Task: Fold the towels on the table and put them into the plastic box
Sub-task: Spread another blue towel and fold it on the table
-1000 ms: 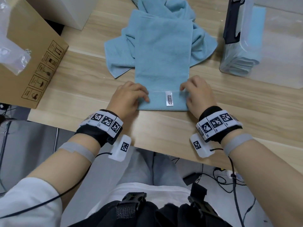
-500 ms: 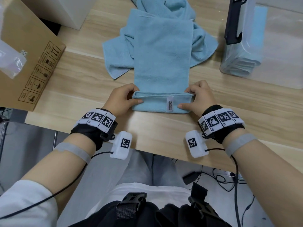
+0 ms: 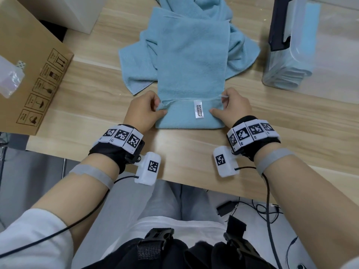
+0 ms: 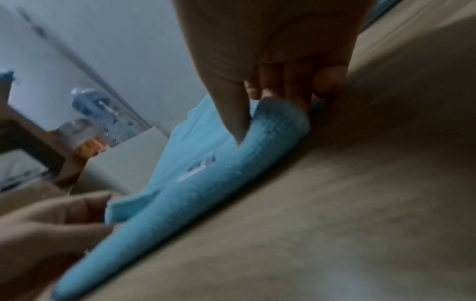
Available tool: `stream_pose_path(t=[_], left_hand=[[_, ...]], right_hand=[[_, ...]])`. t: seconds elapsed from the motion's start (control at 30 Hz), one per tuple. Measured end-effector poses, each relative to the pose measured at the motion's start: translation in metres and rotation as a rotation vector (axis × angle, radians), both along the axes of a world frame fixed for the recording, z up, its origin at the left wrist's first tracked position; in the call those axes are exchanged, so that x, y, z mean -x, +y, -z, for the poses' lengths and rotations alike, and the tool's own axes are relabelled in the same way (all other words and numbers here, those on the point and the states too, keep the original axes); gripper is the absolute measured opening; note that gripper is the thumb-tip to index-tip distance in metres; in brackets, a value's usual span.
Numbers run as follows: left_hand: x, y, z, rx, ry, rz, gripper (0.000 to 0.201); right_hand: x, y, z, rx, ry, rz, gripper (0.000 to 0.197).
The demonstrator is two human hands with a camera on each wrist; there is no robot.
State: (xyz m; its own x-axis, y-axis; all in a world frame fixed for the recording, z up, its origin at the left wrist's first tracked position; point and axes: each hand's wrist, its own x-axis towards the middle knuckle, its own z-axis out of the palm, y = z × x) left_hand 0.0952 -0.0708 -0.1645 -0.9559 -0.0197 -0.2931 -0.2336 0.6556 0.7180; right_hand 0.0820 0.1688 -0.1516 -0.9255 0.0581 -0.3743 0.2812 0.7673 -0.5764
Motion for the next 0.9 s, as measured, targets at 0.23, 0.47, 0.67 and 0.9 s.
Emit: stream_pose_path(t=[0.23,0.47,0.67,0.9], left_hand=[[-0.001,-0.016,-0.005,0.085,0.242,0.387,0.026],[-0.004,-0.023,-0.011,0.232,0.045,0.548,0.065],[-0.007,-0.021,-0.008,0.215,-0.028,0.492,0.083],[-0.009,-0.016,-0.002,0.191,0.061,0.435,0.055]], right_hand=[[-0.008,0.016,-0.006,-0.153,0.345,-0.362,0.039],[-0.014,0.032,0.001,-0.202,0.047,-0.631,0.073],[-0.019,0.028,0.012,-0.124,0.156,-0.477,0.051],[-0.014,0.021,0.009,0.123,0.14,-0.218,0.025]])
